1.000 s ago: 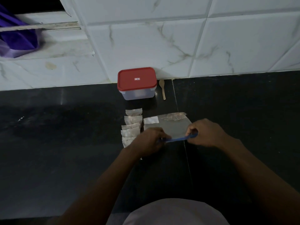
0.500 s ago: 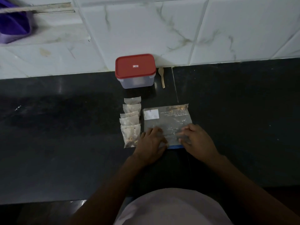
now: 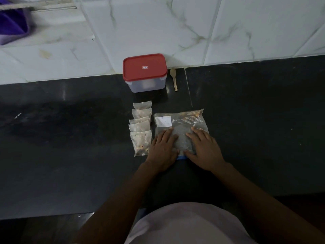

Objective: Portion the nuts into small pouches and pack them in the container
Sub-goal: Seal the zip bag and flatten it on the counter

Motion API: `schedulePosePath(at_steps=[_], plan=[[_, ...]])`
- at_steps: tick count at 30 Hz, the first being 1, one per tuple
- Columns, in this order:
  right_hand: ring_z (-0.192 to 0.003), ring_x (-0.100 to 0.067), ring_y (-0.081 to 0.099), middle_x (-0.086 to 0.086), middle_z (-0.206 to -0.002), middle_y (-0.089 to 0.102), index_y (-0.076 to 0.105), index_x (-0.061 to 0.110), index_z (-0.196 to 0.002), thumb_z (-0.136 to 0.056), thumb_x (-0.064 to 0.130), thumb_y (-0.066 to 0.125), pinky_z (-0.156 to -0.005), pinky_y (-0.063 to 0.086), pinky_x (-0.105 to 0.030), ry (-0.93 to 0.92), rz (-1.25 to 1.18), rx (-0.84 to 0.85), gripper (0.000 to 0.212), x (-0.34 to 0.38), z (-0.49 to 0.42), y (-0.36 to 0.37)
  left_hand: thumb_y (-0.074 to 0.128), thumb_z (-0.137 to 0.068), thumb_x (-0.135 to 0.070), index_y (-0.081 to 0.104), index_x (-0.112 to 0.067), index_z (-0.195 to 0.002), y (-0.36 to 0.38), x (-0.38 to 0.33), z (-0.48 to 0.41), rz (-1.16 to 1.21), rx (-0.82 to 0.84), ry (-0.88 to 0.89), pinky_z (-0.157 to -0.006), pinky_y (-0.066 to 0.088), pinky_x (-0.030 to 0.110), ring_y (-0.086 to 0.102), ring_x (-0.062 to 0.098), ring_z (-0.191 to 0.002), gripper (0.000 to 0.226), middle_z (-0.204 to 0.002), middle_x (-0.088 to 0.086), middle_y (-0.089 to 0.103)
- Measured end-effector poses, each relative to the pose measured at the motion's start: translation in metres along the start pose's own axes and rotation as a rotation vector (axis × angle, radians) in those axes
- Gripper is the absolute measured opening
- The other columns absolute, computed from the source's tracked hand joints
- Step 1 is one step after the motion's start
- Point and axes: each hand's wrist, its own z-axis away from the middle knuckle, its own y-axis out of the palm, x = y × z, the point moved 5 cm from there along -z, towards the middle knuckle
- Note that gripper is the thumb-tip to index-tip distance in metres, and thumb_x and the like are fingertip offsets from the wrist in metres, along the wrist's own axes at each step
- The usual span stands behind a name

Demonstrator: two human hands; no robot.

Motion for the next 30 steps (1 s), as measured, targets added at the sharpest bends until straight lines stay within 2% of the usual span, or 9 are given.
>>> schedulePosePath(at_steps=[3, 5, 8, 11, 14, 18, 23, 26, 30], plan=[[-0.146, -0.023, 0.026, 0.000, -0.159, 0.027, 0.028, 0.032, -0.156, -0.079, 0.066, 0.068, -0.113, 0.033, -0.048, 0.036, -0.011, 0.024, 0.093, 0.001, -0.014, -0.012, 0.062, -0.090, -0.052, 0.036, -0.029, -0.148, -0.008, -0.002, -0.008, 0.017, -0.008, -0.019, -0.118, 0.026, 0.056, 0.011, 0.029, -0.152, 0.068, -0.169, 0.003, 0.004], [-0.141, -0.026, 0.030, -0.002, -0.154, 0.031, 0.027, 0.031, -0.156, -0.077, 0.070, 0.066, -0.109, 0.036, -0.050, 0.069, 0.010, 0.042, 0.096, 0.002, -0.026, -0.018, 0.066, -0.085, -0.056, 0.039, -0.031, -0.143, -0.014, -0.003, -0.015, -0.028, 0.026, -0.019, -0.113, 0.030, 0.057, 0.013, 0.031, -0.149, 0.069, -0.169, 0.000, 0.003], [-0.138, -0.027, 0.034, -0.005, -0.151, 0.035, 0.034, 0.029, -0.153, -0.086, 0.066, 0.060, -0.108, 0.038, -0.049, 0.106, 0.015, 0.041, 0.081, 0.000, -0.038, -0.023, 0.070, -0.082, -0.058, 0.040, -0.031, -0.143, -0.021, -0.002, -0.025, -0.096, 0.107, -0.016, -0.114, 0.031, 0.057, 0.017, 0.032, -0.148, 0.073, -0.167, 0.001, 0.009], [-0.134, -0.027, 0.037, -0.006, -0.148, 0.038, 0.043, 0.028, -0.146, -0.089, 0.057, 0.062, -0.105, 0.041, -0.048, 0.129, -0.010, 0.026, 0.066, -0.004, -0.043, -0.024, 0.074, -0.078, -0.058, 0.042, -0.030, -0.141, -0.025, 0.000, -0.030, -0.080, 0.105, -0.027, -0.115, 0.032, 0.056, 0.021, 0.031, -0.146, 0.076, -0.164, 0.002, 0.016], [-0.130, -0.026, 0.037, -0.006, -0.145, 0.038, 0.047, 0.029, -0.142, -0.088, 0.057, 0.064, -0.103, 0.040, -0.045, 0.126, 0.018, -0.046, 0.063, -0.003, -0.042, -0.024, 0.077, -0.075, -0.059, 0.035, -0.027, -0.146, -0.026, 0.000, -0.033, -0.066, 0.105, -0.034, -0.115, 0.034, 0.056, 0.023, 0.031, -0.145, 0.088, -0.163, 0.003, 0.018], [-0.138, -0.026, 0.034, -0.005, -0.155, 0.032, 0.044, 0.025, -0.146, -0.089, 0.059, 0.064, -0.109, 0.037, -0.045, 0.087, 0.035, -0.126, 0.069, -0.005, -0.037, -0.021, 0.075, -0.075, -0.063, 0.019, -0.024, -0.158, -0.027, -0.001, -0.035, -0.095, 0.102, -0.027, -0.117, 0.029, 0.054, 0.024, 0.032, -0.145, 0.107, -0.163, 0.005, 0.018], [-0.139, -0.025, 0.035, -0.003, -0.155, 0.034, 0.040, 0.022, -0.151, -0.090, 0.061, 0.062, -0.110, 0.037, -0.044, 0.090, 0.020, -0.080, 0.075, -0.012, -0.042, -0.022, 0.073, -0.077, -0.064, 0.022, -0.022, -0.158, -0.023, 0.000, -0.034, -0.105, 0.072, -0.001, -0.119, 0.025, 0.050, 0.019, 0.032, -0.147, 0.105, -0.163, 0.006, 0.015], [-0.133, -0.024, 0.042, -0.001, -0.149, 0.043, 0.049, 0.022, -0.145, -0.091, 0.055, 0.063, -0.106, 0.041, -0.044, 0.063, -0.018, -0.096, 0.065, -0.014, -0.044, -0.026, 0.075, -0.078, -0.059, 0.025, -0.024, -0.157, -0.025, 0.001, -0.029, -0.039, 0.060, -0.004, -0.120, 0.025, 0.050, 0.019, 0.030, -0.149, 0.099, -0.164, 0.006, 0.017], [-0.124, -0.017, 0.049, 0.005, -0.138, 0.052, 0.062, 0.025, -0.131, -0.090, 0.040, 0.069, -0.103, 0.044, -0.041, -0.016, -0.043, -0.226, 0.044, -0.027, -0.024, -0.029, 0.071, -0.087, -0.046, 0.041, -0.028, -0.149, -0.032, -0.007, -0.009, 0.076, -0.033, 0.061, -0.121, 0.027, 0.046, 0.025, 0.024, -0.148, 0.072, -0.162, 0.001, 0.027]])
